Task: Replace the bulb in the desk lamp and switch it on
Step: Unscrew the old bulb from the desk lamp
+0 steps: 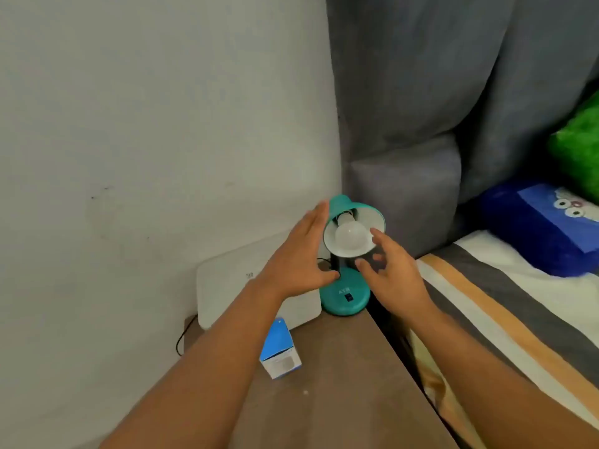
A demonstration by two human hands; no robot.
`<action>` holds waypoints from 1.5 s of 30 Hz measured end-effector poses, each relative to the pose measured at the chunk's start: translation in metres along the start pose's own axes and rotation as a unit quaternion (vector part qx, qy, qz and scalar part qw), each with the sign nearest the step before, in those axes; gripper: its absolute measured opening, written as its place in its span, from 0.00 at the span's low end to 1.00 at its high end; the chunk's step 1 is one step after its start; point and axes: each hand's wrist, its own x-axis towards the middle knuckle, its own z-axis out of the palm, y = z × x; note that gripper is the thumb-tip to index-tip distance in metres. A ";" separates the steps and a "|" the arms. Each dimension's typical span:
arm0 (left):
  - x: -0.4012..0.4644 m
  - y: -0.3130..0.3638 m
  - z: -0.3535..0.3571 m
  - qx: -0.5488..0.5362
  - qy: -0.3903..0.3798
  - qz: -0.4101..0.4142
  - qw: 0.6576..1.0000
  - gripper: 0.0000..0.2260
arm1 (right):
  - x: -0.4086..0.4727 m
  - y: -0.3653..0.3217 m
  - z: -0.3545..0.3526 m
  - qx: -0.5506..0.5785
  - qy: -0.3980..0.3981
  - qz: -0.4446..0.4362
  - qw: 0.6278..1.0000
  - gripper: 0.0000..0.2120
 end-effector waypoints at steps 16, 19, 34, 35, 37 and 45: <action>0.053 -0.025 0.017 0.049 0.022 0.121 0.991 0.47 | 0.028 0.004 0.037 -0.002 0.073 0.023 0.997 0.35; 0.051 -0.027 0.015 0.065 0.026 0.134 0.988 0.46 | 0.031 0.002 0.043 0.006 0.089 0.031 0.995 0.32; 0.057 -0.032 0.020 0.068 0.022 0.141 0.987 0.46 | 0.026 0.001 0.043 0.042 0.132 0.081 0.987 0.34; 0.058 -0.032 0.020 0.066 0.022 0.140 0.988 0.45 | 0.028 -0.001 0.042 0.032 0.133 0.094 0.986 0.32; 0.058 -0.032 0.020 0.065 0.023 0.139 0.988 0.44 | 0.029 -0.003 0.041 0.029 0.132 0.108 0.985 0.30; 0.057 -0.036 0.023 0.058 0.038 0.143 0.987 0.44 | 0.026 -0.011 0.040 -0.003 0.151 0.035 0.988 0.28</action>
